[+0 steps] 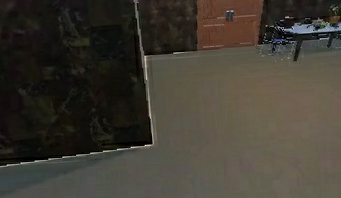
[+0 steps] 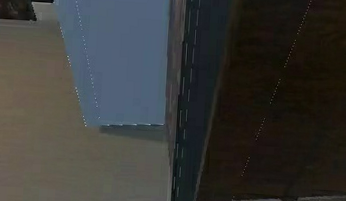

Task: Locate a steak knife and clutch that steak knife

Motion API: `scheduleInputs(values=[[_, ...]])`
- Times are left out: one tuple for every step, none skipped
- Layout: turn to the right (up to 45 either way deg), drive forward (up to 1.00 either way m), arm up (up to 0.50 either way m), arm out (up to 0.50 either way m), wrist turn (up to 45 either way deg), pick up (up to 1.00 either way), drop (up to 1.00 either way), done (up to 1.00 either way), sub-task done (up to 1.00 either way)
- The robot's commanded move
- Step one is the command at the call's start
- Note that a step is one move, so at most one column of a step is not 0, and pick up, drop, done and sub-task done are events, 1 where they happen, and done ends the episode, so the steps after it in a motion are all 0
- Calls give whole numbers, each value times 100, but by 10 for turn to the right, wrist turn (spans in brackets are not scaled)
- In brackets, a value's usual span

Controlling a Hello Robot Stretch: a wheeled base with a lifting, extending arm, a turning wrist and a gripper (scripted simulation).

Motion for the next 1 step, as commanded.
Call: scheduleInputs(values=[[-450, 0, 0, 0, 0, 0, 0, 0, 0]])
